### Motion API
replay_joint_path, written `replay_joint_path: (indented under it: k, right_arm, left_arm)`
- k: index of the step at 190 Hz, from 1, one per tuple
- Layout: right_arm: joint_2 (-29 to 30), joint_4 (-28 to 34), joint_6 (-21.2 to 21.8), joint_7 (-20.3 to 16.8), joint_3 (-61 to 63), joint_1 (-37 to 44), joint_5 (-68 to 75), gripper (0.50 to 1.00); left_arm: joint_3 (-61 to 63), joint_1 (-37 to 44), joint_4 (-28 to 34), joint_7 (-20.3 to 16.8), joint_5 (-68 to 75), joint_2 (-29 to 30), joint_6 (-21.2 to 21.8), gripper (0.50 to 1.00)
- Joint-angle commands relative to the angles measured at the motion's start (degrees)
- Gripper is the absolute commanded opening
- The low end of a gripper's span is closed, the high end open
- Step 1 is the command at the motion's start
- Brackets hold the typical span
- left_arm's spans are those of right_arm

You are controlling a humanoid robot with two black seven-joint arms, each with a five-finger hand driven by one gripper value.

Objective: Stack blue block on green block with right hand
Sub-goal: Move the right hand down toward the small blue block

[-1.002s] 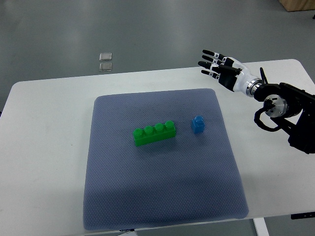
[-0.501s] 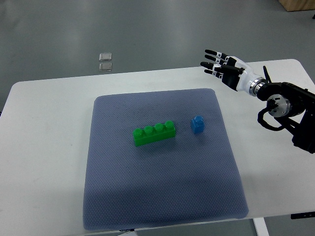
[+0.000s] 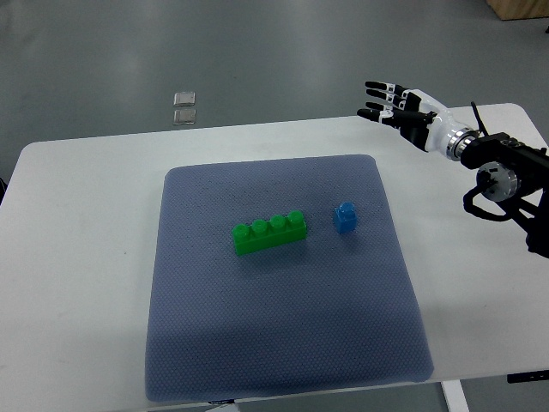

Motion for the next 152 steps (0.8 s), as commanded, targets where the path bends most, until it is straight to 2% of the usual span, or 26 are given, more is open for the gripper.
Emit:
replay_joint_path:
  k: [1, 35, 54, 78, 105, 130, 152]
  right_arm:
    - [-1.19, 0.10, 1.37, 1.31, -0.06, 0.42, -4.94, 0.921]
    - [-3.12, 0.54, 2.07, 7.98, -0.06, 0.25, -26.20, 0.919]
    - [-4.35, 1.15, 1.63, 9.83, -0.24, 0.16, -34.73, 0.919]
    - [-6.55, 3.53, 2.07, 10.01, -1.20, 0.42, -41.50, 0.919]
    - [-11.91, 11.08, 1.55, 10.01, -5.15, 0.69, -52.04, 0.919]
    - [-12.79, 16.27, -0.03, 9.75, -7.44, 1.21, -58.11, 0.919]
    - [-12.35, 17.59, -2.32, 9.22, -9.29, 1.21, -61.98, 0.919]
  left_arm:
    - [0.09, 0.00, -0.23, 0.00, 0.00, 0.00, 0.01, 1.000]
    - [0.00, 0.00, 0.03, 0.00, 0.00, 0.00, 0.01, 1.000]
    - [0.00, 0.00, 0.03, 0.00, 0.00, 0.00, 0.01, 1.000]
    - [0.00, 0.00, -0.06, 0.00, 0.00, 0.00, 0.01, 1.000]
    - [0.09, 0.00, -0.06, 0.00, 0.00, 0.00, 0.01, 1.000]
    - [0.00, 0.00, -0.06, 0.00, 0.00, 0.00, 0.01, 1.000]
    - [0.00, 0.00, -0.06, 0.00, 0.00, 0.00, 0.01, 1.000]
